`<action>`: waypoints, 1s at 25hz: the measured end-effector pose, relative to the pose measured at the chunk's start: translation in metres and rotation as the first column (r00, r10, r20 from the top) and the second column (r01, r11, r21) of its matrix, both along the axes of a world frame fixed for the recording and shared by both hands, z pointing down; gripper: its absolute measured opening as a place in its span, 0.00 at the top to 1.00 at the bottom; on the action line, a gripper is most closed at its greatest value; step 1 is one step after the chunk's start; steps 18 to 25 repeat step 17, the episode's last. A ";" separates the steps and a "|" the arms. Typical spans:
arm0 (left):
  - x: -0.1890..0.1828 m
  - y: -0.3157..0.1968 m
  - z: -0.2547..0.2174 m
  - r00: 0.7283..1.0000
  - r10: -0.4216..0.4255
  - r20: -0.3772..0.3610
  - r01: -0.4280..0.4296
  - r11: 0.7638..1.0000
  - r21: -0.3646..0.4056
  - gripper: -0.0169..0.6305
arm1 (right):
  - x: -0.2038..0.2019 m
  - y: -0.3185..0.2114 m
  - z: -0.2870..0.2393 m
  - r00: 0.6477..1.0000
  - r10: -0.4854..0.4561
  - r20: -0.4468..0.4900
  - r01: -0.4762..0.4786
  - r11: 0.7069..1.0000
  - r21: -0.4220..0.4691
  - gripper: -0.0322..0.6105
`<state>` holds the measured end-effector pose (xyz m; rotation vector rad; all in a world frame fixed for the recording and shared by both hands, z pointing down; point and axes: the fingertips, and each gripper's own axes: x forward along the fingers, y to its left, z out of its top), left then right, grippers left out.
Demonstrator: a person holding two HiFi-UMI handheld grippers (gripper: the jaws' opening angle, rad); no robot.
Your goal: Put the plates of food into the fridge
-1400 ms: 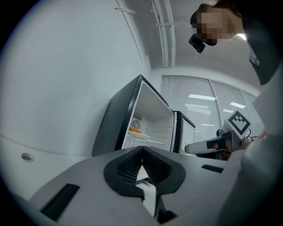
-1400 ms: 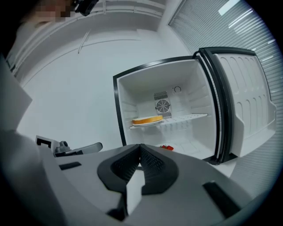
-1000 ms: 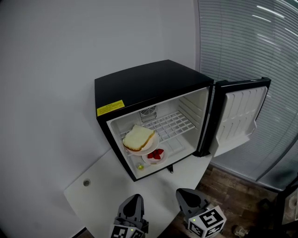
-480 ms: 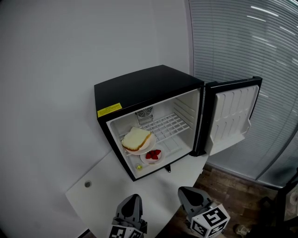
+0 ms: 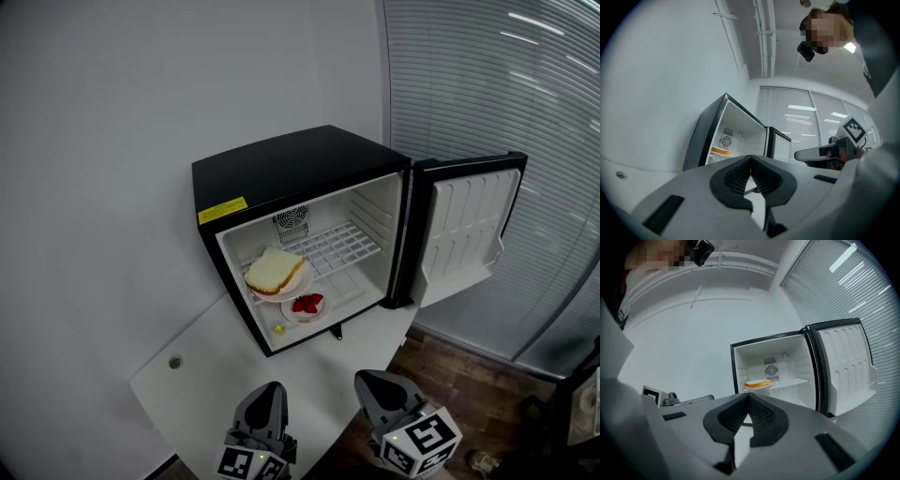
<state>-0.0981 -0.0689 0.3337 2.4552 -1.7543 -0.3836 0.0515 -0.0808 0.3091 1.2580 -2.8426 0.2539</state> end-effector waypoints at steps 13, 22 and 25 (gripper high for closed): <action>0.011 0.005 -0.009 1.000 0.024 0.003 -0.024 1.000 0.010 0.96 | 0.005 0.001 0.004 0.999 0.013 -0.035 -0.012 1.000 0.011 0.94; 0.011 0.003 -0.008 1.000 0.030 0.001 -0.030 1.000 0.008 0.96 | 0.006 0.000 0.003 0.999 0.018 -0.047 -0.017 1.000 0.021 0.94; 0.011 0.003 -0.008 1.000 0.030 0.001 -0.030 1.000 0.008 0.96 | 0.006 0.000 0.003 0.999 0.018 -0.047 -0.017 1.000 0.021 0.94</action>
